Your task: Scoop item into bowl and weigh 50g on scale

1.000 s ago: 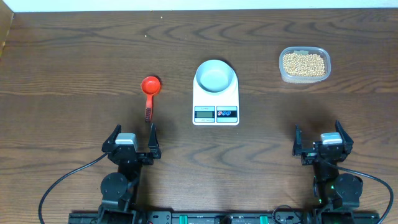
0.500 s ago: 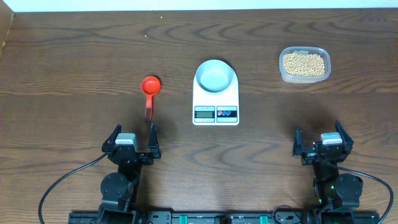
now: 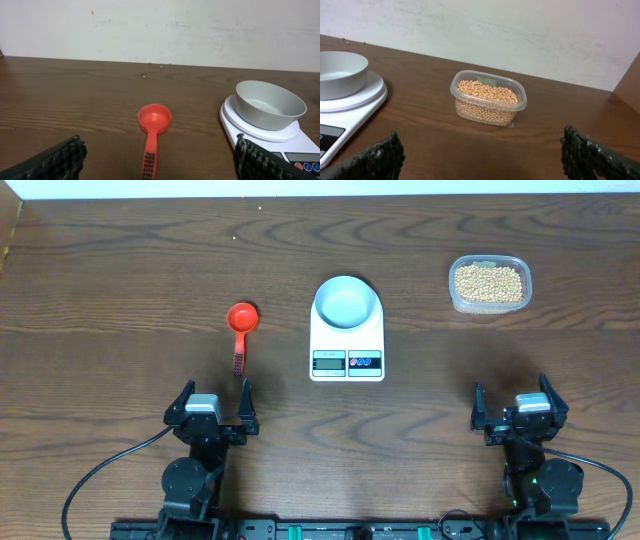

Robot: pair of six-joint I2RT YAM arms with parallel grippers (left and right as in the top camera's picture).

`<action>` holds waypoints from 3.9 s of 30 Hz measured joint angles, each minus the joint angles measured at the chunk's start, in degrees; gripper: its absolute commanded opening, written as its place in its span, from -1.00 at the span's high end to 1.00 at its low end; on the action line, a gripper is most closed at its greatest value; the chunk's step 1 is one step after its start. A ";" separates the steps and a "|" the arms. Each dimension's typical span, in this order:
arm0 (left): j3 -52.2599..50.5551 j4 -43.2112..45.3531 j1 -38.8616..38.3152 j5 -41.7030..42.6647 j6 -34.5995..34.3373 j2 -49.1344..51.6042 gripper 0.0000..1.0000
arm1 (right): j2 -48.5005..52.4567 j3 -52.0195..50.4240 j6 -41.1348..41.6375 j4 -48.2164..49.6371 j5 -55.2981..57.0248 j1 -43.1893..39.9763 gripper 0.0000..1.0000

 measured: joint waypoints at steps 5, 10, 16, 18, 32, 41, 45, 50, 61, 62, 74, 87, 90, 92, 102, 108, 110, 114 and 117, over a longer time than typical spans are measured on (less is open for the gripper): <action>0.00 0.15 0.00 0.15 -0.22 0.00 -0.93 | 0.00 0.00 0.00 0.00 0.00 0.00 -0.99; 0.00 0.28 0.00 0.15 -0.42 0.00 -0.93 | 0.00 0.00 0.02 0.00 0.02 0.00 -0.99; 0.35 -0.22 0.00 0.15 -0.37 0.00 -0.93 | 0.00 0.00 0.00 0.00 -0.04 0.00 -0.99; 0.42 -0.28 0.00 0.15 -0.37 0.17 -0.93 | 0.00 0.00 0.00 0.00 -0.04 0.00 -0.99; 15.21 -0.87 0.00 2.71 -0.37 19.65 -0.93 | 0.00 0.00 5.64 2.43 -0.66 0.00 -0.99; 35.69 -11.96 0.00 4.98 0.61 43.54 -0.93 | 1.60 6.19 6.93 -1.68 -4.00 0.00 -0.98; 43.58 -16.96 0.00 5.14 1.62 50.38 -0.93 | 6.36 15.06 7.06 -6.99 -4.42 0.00 -0.98; 52.37 -23.69 0.00 6.67 2.10 56.74 -0.93 | 15.87 27.76 7.06 -14.27 -4.96 0.00 -0.98; 71.34 -42.49 0.35 10.05 2.21 69.46 -0.93 | 41.90 55.52 7.23 -34.97 -7.61 0.00 -0.99; 72.96 -44.48 0.74 10.75 2.21 70.75 -0.93 | 44.37 57.61 7.23 -36.54 -8.11 0.00 -0.99; 77.13 -48.92 5.25 16.96 1.95 81.94 -0.93 | 65.68 69.35 5.51 -46.49 -16.98 0.00 -0.99; 77.20 -45.42 10.84 18.38 1.77 94.57 -0.11 | 71.84 69.35 5.33 -46.49 -28.65 0.00 -0.98; 77.20 -44.26 12.39 18.38 1.66 98.07 -0.01 | 71.91 69.35 5.33 -46.51 -28.68 0.00 -0.99; 77.20 -42.99 13.22 18.40 1.68 99.58 -0.01 | 71.91 69.35 5.33 -46.49 -28.63 0.00 -0.98; 77.22 -32.35 14.29 18.43 1.68 108.54 0.23 | 71.93 69.35 5.31 -46.58 -28.59 0.00 -0.94; 77.22 -29.42 14.29 18.40 1.70 113.09 0.38 | 71.93 69.35 5.33 -46.66 -28.61 0.00 -0.95; 77.22 -29.11 14.29 18.43 1.70 114.25 0.41 | 71.93 69.35 5.33 -46.64 -28.59 0.00 -0.96; 77.22 -28.39 14.29 18.40 1.70 115.71 0.49 | 71.93 69.35 5.33 -46.64 -28.59 0.00 -0.97; 77.22 -27.76 14.29 18.40 1.70 116.06 0.60 | 71.93 69.35 5.33 -46.64 -28.61 0.00 -0.98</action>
